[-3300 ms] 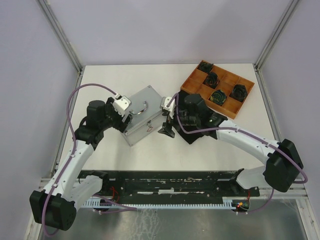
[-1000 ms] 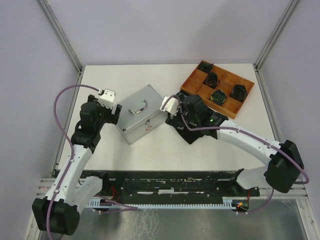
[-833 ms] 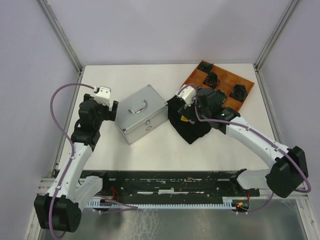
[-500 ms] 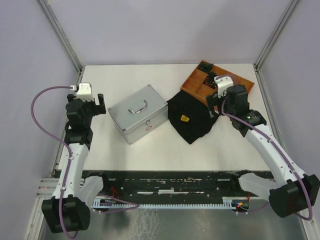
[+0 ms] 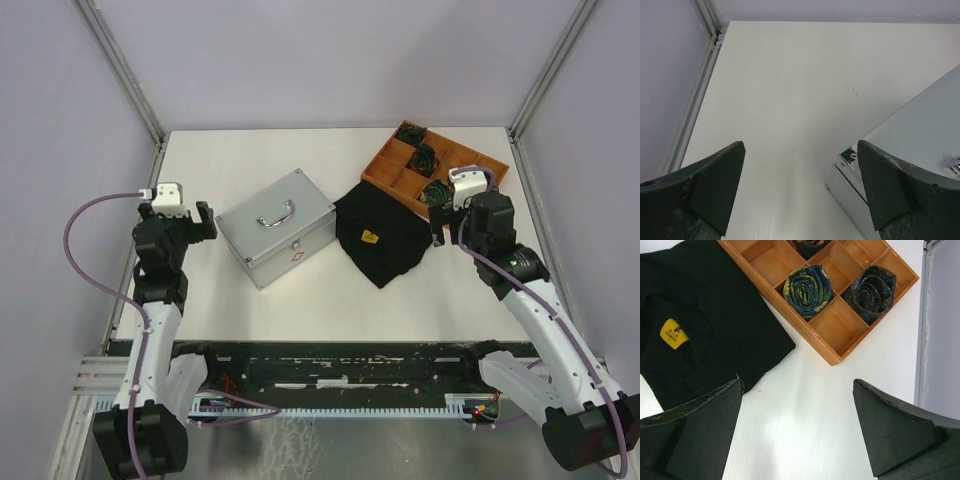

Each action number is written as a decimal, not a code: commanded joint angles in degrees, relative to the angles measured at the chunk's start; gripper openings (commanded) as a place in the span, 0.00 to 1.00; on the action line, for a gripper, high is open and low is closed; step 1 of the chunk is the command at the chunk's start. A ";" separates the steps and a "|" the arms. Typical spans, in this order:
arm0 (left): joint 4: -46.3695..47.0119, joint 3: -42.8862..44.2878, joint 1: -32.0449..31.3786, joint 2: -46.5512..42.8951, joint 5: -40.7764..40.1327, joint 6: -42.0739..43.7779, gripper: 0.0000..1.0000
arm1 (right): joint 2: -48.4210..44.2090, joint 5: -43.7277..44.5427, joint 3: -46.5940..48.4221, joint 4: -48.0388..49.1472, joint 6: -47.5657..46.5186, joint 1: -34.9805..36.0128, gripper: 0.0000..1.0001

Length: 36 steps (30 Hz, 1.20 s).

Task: Organize the medicine kit

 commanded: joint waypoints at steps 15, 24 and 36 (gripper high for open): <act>10.90 -12.77 0.66 -24.78 8.82 -0.35 1.00 | -15.08 4.52 -3.01 0.44 -4.13 -1.62 1.00; 6.58 -11.02 0.59 -26.50 5.55 0.17 1.00 | -18.63 6.52 -4.50 0.84 -6.31 -1.64 1.00; 5.76 -11.41 0.66 -26.92 7.76 2.65 1.00 | -20.12 8.24 -5.04 0.49 -7.00 -1.62 1.00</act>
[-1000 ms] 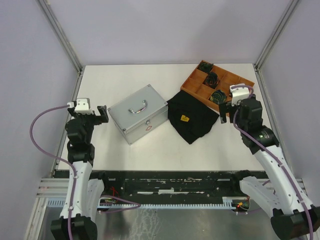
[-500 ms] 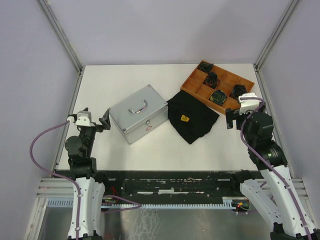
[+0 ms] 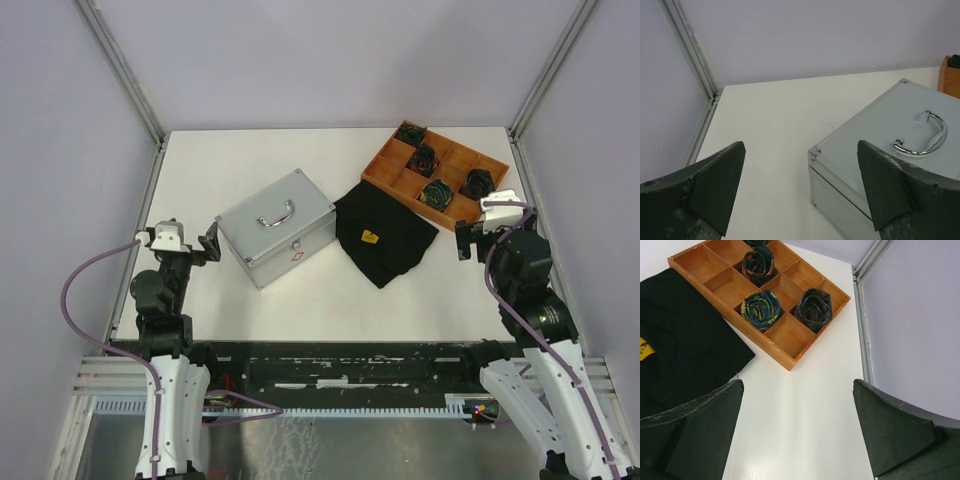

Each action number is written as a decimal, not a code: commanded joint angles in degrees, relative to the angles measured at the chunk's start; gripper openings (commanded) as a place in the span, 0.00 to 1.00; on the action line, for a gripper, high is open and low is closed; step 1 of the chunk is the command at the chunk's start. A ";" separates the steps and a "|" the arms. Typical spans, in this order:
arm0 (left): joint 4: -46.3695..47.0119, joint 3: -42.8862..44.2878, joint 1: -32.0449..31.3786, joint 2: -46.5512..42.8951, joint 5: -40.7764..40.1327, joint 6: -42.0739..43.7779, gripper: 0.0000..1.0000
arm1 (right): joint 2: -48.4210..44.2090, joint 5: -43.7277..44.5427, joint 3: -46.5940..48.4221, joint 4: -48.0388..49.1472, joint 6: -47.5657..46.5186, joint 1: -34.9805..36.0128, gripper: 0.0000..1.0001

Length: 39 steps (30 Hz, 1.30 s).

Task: Organize the medicine kit

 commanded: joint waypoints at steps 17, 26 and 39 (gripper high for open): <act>0.16 1.54 0.48 -2.05 1.41 3.70 1.00 | -1.58 2.05 -0.87 0.90 -2.04 -0.13 1.00; -0.10 1.54 0.65 -2.17 1.78 3.79 1.00 | -1.62 1.79 -0.87 0.76 -2.13 -0.09 1.00; -0.45 1.56 0.75 -2.43 2.48 3.98 0.99 | -1.20 1.88 -0.89 0.81 -1.95 -0.13 1.00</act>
